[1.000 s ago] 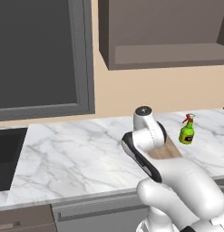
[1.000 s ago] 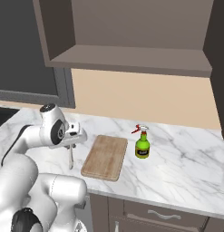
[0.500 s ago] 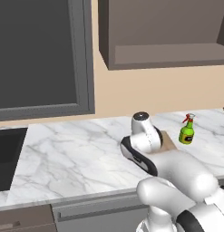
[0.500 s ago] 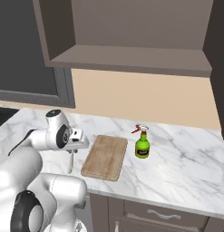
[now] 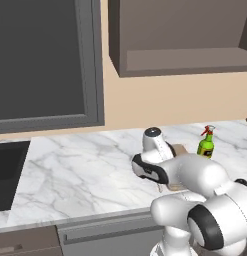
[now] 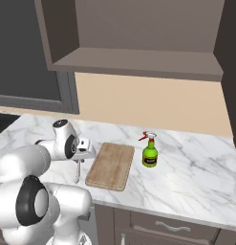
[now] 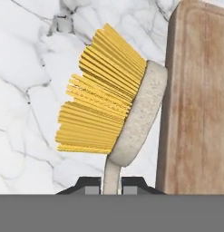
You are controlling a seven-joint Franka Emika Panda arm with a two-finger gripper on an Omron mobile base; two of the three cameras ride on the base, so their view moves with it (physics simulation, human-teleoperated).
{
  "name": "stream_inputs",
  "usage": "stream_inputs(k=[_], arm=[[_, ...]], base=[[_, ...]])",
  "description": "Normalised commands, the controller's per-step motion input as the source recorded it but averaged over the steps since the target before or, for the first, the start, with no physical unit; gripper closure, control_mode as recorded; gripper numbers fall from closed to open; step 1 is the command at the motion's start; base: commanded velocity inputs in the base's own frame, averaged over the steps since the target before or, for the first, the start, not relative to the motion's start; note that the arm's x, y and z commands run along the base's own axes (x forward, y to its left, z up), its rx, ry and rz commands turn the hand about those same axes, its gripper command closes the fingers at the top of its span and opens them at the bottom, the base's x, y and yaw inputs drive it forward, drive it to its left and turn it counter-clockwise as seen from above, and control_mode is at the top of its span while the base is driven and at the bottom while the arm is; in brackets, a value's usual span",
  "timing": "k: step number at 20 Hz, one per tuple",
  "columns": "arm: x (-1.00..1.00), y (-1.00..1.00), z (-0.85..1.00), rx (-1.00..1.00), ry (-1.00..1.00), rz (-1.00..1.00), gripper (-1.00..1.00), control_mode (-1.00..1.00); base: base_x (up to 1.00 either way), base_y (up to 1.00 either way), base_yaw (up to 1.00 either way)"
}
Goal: Grab the spray bottle from the cabinet, then place it next to the cutting board for sanitizing. Then grab the dish brush from the countertop next to the sink and place it next to the cutting board.
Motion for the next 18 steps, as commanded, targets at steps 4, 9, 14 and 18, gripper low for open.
stream_inputs(k=[4, 9, 14, 18], arm=[[0.34, 0.0, -0.24, 0.0, 0.0, 0.0, 1.0, -1.0], [0.37, 0.0, -0.33, 0.0, 0.02, 0.0, 1.0, -1.0], [0.35, 0.0, -0.33, 0.0, 0.03, 0.0, 1.0, -1.0], [0.28, 0.0, -0.23, 0.0, 0.01, 0.0, -1.0, -1.0]], base=[[0.0, 0.0, 0.0], [0.0, 0.0, 0.0], [0.0, 0.0, 0.0], [0.0, 0.0, 0.0]])
